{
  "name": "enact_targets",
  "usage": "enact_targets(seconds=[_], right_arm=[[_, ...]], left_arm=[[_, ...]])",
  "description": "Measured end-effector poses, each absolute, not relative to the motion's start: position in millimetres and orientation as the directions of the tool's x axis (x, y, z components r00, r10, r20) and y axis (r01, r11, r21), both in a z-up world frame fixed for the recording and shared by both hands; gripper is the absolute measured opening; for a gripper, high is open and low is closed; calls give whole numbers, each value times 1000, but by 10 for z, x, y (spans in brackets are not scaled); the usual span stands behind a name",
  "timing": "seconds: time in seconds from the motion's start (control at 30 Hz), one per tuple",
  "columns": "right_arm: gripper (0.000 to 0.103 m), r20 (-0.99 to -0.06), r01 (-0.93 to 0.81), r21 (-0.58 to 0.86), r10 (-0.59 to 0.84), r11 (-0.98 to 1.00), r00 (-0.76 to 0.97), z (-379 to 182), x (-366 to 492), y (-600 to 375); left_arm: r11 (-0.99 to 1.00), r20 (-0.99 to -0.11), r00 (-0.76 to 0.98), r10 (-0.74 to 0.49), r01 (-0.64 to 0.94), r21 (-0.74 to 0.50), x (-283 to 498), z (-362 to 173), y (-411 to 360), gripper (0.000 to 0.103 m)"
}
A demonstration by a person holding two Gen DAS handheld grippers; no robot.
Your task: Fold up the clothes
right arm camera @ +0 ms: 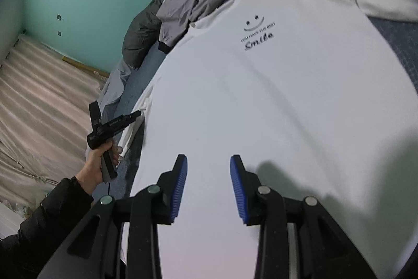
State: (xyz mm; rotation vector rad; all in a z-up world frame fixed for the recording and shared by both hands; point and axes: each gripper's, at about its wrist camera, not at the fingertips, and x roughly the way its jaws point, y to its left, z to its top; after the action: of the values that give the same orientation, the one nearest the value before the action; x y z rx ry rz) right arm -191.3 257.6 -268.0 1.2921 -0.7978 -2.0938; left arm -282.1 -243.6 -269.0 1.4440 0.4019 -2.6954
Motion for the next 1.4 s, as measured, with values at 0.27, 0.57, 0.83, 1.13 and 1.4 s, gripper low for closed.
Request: enact_targets(seconds=[0.27,0.57,0.83,1.13,1.4], right_arm=[[34,-585,128,730,-711,-671,-390,-2729,-1891,2624],[34,-581,134,733,-717,-667,-385,-2731,-1920,2563],[34,-582,143,729,-717,-669,-383,-2720,-1900,2548],[34,-588,153,721,-713,-676,-383,-2713,-1878,2551],[34,-606,160,700,-698,-696,-383,-2706,-1855,2484]], left_arm=[[-976,-830,-551,84,121,-179,-2779,-2702,-2298,5],[-994,-869,-485,101,-21,-104,-2535,-2770,-1913,3],[-974,-818,-551,169,33,-223,-2322,-2563,-2149,28],[-953,-814,-580,26,232,-196,-1999,-2333,-3050,42],[-907,-837,-530,-134,406,-111,-1324,-2209,-4024,73]])
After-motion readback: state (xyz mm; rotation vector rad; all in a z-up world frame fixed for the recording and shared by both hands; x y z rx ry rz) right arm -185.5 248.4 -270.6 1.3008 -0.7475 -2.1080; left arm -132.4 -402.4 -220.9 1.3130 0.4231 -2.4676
